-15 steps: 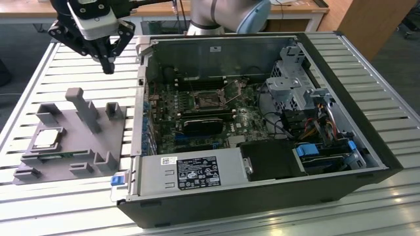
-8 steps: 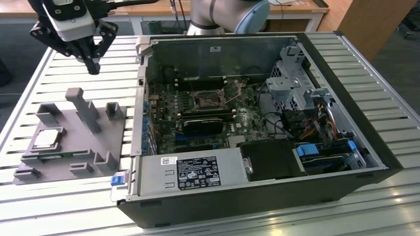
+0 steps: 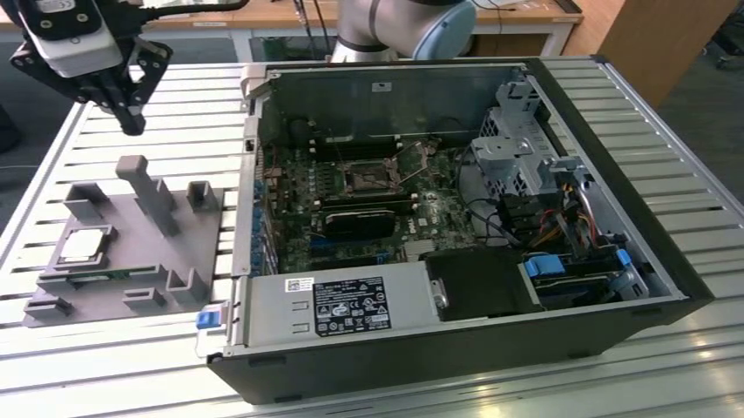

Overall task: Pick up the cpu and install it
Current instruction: 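Reach for the cpu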

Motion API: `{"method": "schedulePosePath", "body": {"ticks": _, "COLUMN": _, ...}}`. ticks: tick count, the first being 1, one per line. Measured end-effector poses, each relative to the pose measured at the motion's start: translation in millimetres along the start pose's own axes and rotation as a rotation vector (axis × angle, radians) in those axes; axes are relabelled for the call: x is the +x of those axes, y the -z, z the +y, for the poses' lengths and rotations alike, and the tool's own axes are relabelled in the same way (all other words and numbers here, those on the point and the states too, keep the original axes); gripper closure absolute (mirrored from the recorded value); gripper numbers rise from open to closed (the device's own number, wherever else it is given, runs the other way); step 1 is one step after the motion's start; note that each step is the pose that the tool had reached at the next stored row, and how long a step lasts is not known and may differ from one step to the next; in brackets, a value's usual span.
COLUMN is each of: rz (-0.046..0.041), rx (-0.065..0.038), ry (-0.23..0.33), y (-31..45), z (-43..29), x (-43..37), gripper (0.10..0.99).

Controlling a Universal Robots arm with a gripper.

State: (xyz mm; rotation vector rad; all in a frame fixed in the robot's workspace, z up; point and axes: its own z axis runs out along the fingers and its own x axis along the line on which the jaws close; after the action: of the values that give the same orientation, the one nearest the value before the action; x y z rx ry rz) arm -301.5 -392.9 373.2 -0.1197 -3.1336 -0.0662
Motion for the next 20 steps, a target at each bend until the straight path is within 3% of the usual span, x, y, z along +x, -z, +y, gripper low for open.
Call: {"method": "schedulePosePath", "body": {"ticks": 20, "rz": 0.0028, "rx": 0.0, "ry": 0.0, "y": -3.6, "z": -4.6, "x": 58.5, "gripper": 0.98}}
